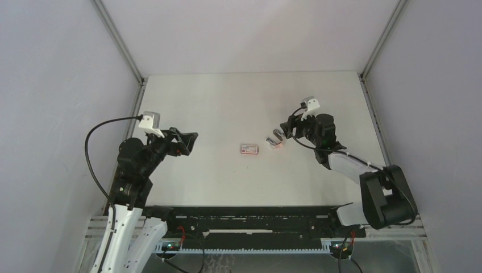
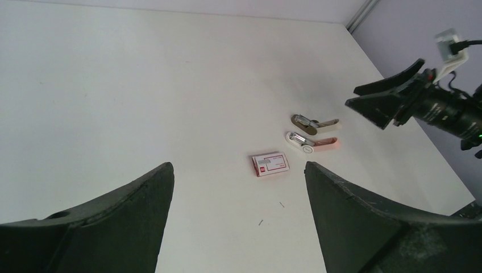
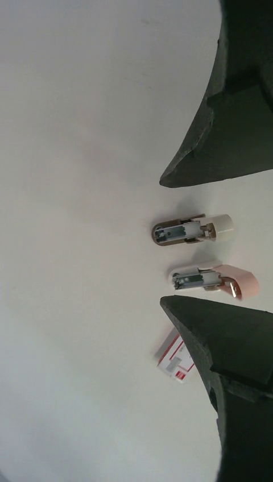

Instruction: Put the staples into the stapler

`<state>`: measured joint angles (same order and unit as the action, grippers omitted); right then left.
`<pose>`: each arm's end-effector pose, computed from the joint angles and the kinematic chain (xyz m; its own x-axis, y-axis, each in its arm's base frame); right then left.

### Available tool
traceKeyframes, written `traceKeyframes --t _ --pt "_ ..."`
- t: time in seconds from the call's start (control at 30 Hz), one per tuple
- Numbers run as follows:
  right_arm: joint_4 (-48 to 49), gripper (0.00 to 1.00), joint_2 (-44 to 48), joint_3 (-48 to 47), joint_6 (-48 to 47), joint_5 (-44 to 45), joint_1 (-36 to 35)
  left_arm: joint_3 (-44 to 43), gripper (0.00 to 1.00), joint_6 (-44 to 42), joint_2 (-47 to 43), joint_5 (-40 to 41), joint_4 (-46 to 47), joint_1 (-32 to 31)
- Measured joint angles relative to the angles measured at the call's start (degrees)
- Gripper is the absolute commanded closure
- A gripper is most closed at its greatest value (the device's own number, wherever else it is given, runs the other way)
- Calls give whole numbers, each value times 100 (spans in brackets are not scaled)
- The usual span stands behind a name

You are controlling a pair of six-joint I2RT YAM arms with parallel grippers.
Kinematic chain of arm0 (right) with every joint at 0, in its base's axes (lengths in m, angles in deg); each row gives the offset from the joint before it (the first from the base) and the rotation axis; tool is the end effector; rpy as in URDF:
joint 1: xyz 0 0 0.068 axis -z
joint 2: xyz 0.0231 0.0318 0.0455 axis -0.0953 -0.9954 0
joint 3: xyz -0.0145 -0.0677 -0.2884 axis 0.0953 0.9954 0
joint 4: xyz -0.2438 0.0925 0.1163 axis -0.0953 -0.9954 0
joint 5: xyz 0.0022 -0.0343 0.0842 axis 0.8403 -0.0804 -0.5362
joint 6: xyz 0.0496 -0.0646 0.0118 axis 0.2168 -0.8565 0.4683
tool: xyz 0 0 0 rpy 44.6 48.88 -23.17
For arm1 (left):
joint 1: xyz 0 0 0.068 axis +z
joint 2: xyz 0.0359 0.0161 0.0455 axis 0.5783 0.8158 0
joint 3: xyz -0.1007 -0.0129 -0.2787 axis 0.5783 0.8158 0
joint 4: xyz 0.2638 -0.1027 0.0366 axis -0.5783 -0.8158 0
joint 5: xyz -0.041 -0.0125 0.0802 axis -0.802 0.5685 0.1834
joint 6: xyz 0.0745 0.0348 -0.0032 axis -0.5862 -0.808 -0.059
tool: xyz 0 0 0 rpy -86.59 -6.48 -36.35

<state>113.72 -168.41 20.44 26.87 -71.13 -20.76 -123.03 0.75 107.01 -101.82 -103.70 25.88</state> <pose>0.3203 0.1066 0.2008 -0.3385 0.0077 -0.9409 -0.4587 0.8717 0.1721 0.1654 -0.0466 0.3568 -0.2619 -0.2558 -0.9306 0.3522 0.8724 -0.3389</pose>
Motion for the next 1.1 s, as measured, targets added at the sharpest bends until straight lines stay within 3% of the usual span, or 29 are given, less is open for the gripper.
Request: traceKeyframes --t 0.1,0.23,0.33,0.47,0.67,0.8,1.1 --pt "-164 30 487 0 83 -7 22 114 19 35 -44 4 50 2" --pt "-592 31 1322 -2 267 -26 -35 310 20 326 72 39 345 -94" --pt "-1016 31 1906 -2 426 -50 -98 538 18 601 361 442 824 -697" --pt "-1716 29 2647 -2 546 -179 -120 546 17 824 1523 629 1600 -1545" --pt "-2389 23 3716 81 570 -354 -120 13 19 1034 4083 450 2461 -1633" --pt "-2531 18 4273 380 678 -306 -42 -822 20 1075 5598 59 2638 -1681" --pt "-2830 18 4474 533 1054 -339 490 -1921 21 1021 7296 -442 2649 -1871"
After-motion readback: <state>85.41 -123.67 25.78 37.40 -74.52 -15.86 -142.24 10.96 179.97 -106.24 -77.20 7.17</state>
